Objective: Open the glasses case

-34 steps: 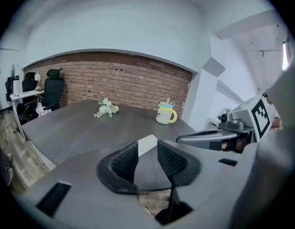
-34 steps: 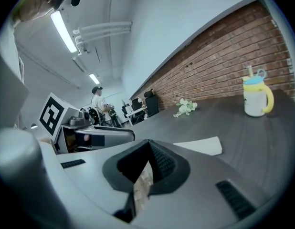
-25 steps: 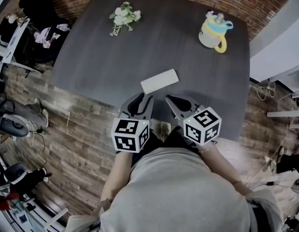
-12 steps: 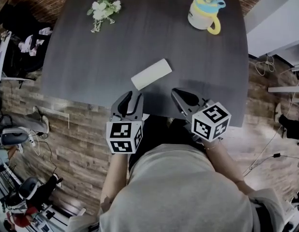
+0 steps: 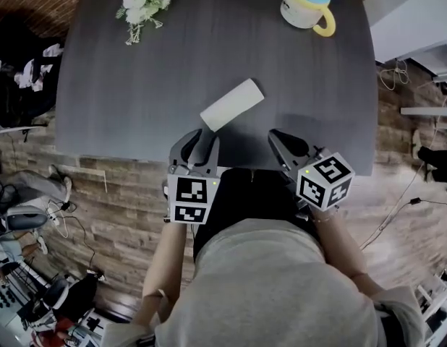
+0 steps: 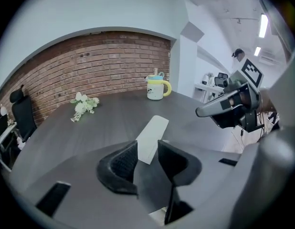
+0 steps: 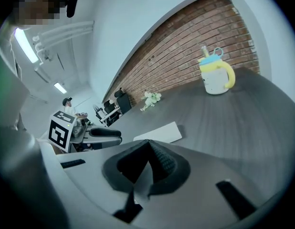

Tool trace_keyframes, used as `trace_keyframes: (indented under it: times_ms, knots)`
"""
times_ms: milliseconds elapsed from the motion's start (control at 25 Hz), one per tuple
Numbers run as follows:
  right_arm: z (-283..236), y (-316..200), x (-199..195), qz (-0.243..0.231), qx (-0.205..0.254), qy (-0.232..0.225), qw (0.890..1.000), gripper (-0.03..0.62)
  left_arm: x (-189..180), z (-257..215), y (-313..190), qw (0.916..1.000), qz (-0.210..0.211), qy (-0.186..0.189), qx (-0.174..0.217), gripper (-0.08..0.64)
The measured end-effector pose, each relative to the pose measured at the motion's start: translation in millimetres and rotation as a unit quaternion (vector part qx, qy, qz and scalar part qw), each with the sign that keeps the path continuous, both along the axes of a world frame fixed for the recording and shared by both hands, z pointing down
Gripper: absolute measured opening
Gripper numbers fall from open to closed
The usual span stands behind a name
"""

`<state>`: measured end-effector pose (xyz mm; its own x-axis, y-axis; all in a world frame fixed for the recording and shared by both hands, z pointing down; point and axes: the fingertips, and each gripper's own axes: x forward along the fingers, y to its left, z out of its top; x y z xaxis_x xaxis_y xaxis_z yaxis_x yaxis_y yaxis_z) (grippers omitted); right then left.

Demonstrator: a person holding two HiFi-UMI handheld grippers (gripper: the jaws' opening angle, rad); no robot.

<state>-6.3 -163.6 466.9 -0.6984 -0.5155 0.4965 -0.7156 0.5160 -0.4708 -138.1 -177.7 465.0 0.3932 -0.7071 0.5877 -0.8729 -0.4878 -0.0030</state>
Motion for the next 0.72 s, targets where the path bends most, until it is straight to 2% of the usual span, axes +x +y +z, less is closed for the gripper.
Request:
trace_keyframes:
  times_ms: [120, 320, 440, 720]
  knots:
    - [4.6, 2.0, -0.9, 0.013, -0.005, 0.007, 1.0, 0.003, 3.6, 4.4, -8.3, 1.0, 0.007, -0.003, 0.004, 0.149]
    - [9.6, 3.5, -6.0, 0.021, -0.008, 0.011, 1.0, 0.003, 14.1, 20.2, -17.7, 0.9985, 0.048, -0.025, 0.006, 0.182]
    - [14.3, 3.0, -9.5, 0.023, -0.012, 0.009, 1.0, 0.005, 20.7, 32.7, -22.1, 0.997, 0.07, -0.033, -0.001, 0.236]
    - [22.8, 1.2, -21.3, 0.028, -0.023, -0.003, 0.999, 0.005, 23.5, 49.2, -34.5, 0.9923, 0.094, -0.081, 0.002, 0.249]
